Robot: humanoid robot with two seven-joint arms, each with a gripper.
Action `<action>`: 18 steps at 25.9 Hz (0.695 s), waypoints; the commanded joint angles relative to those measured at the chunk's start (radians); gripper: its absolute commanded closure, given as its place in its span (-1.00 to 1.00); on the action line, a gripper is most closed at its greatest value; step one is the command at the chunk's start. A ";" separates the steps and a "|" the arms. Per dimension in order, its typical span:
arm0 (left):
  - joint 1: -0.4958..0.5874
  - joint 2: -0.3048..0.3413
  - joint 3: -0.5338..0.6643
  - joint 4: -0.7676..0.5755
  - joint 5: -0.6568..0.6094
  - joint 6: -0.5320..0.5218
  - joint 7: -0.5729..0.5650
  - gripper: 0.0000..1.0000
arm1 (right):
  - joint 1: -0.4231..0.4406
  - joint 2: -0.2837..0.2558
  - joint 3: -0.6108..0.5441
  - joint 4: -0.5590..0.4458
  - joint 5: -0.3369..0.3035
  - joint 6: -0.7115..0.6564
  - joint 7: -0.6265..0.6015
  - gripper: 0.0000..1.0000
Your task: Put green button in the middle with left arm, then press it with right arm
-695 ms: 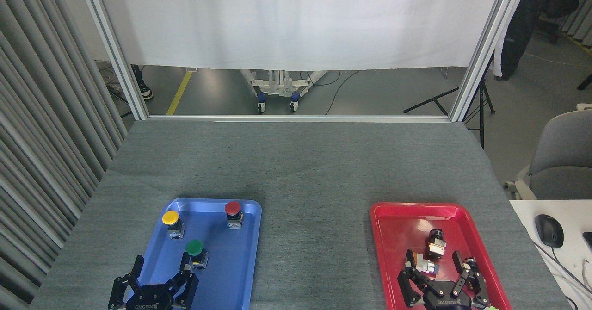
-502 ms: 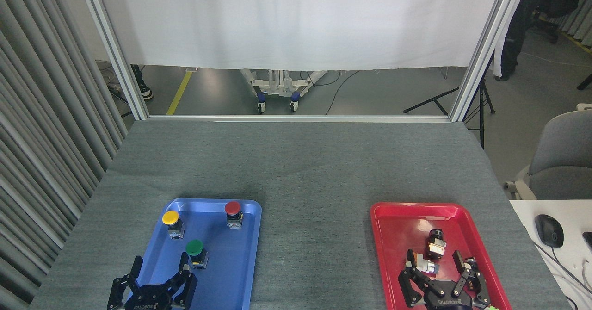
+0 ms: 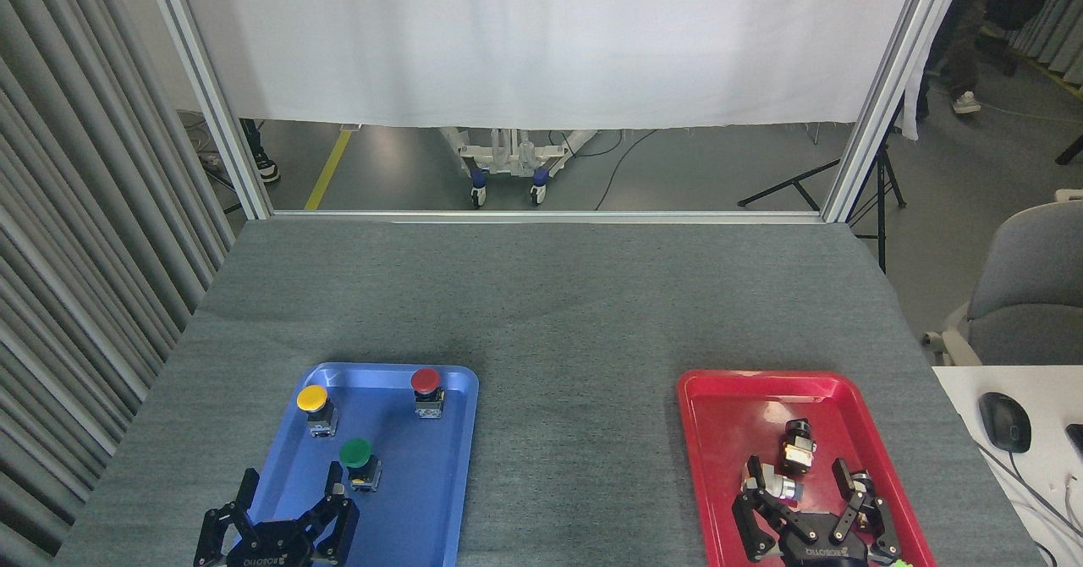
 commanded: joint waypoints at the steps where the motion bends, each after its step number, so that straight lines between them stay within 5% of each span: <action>1: 0.000 -0.001 0.000 0.000 0.000 0.000 0.001 -0.99 | 0.001 -0.001 0.000 0.001 -0.001 0.001 0.003 -1.00; 18: -0.003 -0.001 0.000 -0.002 0.000 -0.008 -0.001 -0.99 | -0.001 0.004 0.002 -0.001 -0.001 -0.002 0.008 -1.00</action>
